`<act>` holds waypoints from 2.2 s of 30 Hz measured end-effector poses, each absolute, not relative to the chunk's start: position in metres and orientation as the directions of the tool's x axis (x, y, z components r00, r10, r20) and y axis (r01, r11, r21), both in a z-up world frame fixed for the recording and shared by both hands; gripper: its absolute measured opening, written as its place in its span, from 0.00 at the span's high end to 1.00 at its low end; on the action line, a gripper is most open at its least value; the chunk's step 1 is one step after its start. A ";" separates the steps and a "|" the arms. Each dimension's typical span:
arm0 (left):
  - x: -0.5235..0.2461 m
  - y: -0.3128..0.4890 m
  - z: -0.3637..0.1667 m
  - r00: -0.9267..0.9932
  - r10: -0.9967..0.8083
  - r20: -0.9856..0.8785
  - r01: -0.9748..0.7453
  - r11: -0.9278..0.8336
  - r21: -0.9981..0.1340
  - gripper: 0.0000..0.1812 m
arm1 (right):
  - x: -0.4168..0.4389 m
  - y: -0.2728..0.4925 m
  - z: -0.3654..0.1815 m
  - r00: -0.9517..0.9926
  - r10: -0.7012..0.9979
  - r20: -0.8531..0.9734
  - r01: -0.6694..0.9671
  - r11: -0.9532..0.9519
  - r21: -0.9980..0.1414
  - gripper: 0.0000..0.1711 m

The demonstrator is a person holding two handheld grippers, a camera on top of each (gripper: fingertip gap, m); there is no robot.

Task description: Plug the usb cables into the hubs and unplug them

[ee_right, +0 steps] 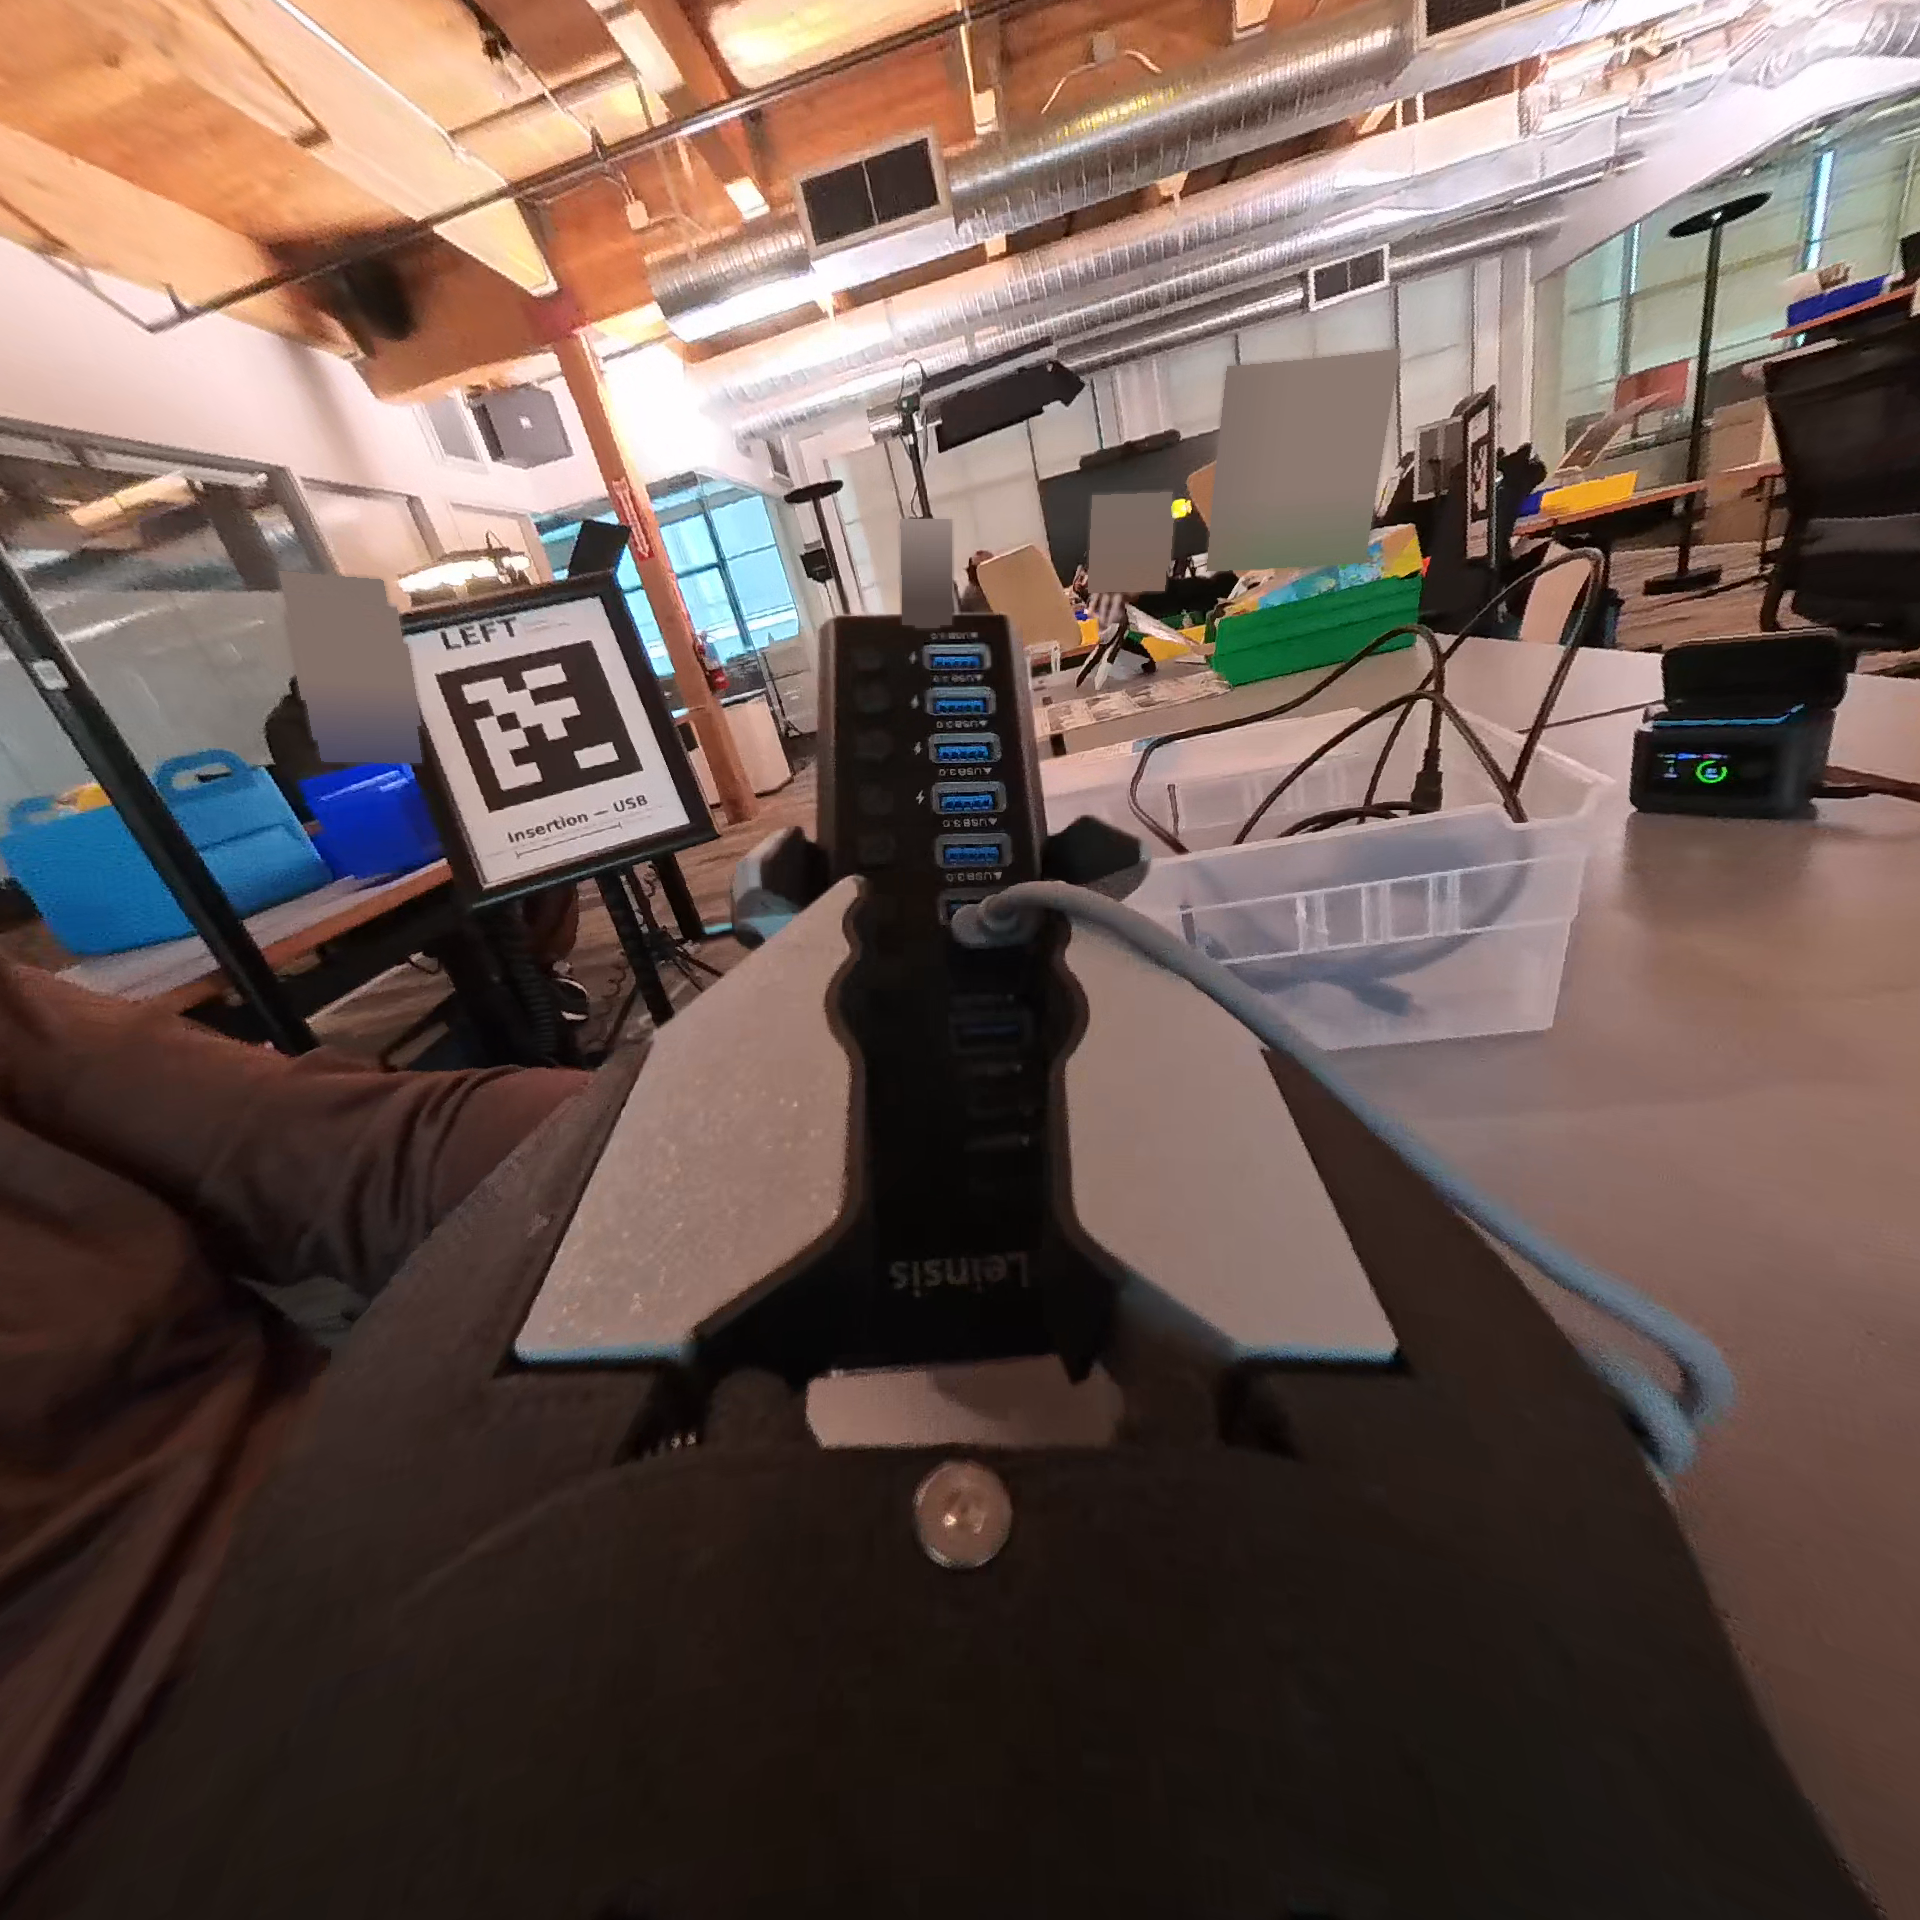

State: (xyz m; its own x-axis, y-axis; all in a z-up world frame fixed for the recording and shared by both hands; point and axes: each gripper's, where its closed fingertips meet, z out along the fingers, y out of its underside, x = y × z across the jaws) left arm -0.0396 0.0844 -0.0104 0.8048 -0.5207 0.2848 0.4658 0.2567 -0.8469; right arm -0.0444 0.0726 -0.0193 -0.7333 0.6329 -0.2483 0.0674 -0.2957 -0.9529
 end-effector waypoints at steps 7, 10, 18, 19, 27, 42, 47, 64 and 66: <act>-0.049 0.085 -0.003 0.691 -0.589 0.418 0.657 0.271 -0.703 0.63 | -0.048 0.072 -0.017 -0.751 0.604 -0.268 0.070 -0.331 -0.941 0.85; -0.050 0.087 -0.004 0.673 -0.597 0.436 0.678 0.263 -0.687 0.64 | -0.046 0.077 -0.021 -0.735 0.626 -0.262 0.069 -0.316 -0.946 0.84; -0.048 0.089 -0.008 0.755 -0.514 0.406 0.602 0.298 -0.741 0.64 | -0.048 0.087 -0.022 -0.691 0.657 -0.301 0.085 -0.340 -0.937 0.92; -0.051 0.089 -0.009 0.767 -0.490 0.414 0.600 0.317 -0.735 0.64 | -0.051 0.087 -0.023 -0.695 0.632 -0.343 0.107 -0.381 -0.918 0.92; -0.077 0.088 -0.024 0.781 -0.351 0.517 0.623 0.371 -0.689 0.65 | -0.083 0.103 -0.025 -0.550 0.676 -0.490 0.035 -0.568 -0.822 1.00; -0.078 0.101 -0.052 0.942 -0.065 0.329 0.335 0.222 -0.916 0.65 | -0.043 0.116 0.020 -0.535 0.746 -0.396 0.273 -0.290 -0.917 0.99; -0.071 0.104 -0.052 0.961 -0.049 0.270 0.275 0.207 -0.939 0.66 | 0.001 0.140 0.077 -0.451 0.883 -0.133 0.350 0.037 -0.936 0.99; -0.056 0.106 -0.052 0.989 -0.029 0.148 0.151 0.188 -0.971 0.66 | 0.092 0.265 0.235 -0.174 0.985 0.014 0.350 0.075 -0.934 0.99; -0.052 0.106 -0.051 0.991 -0.039 0.125 0.130 0.185 -0.974 0.66 | 0.096 0.280 0.216 -0.165 0.986 -0.016 0.366 0.046 -0.929 0.98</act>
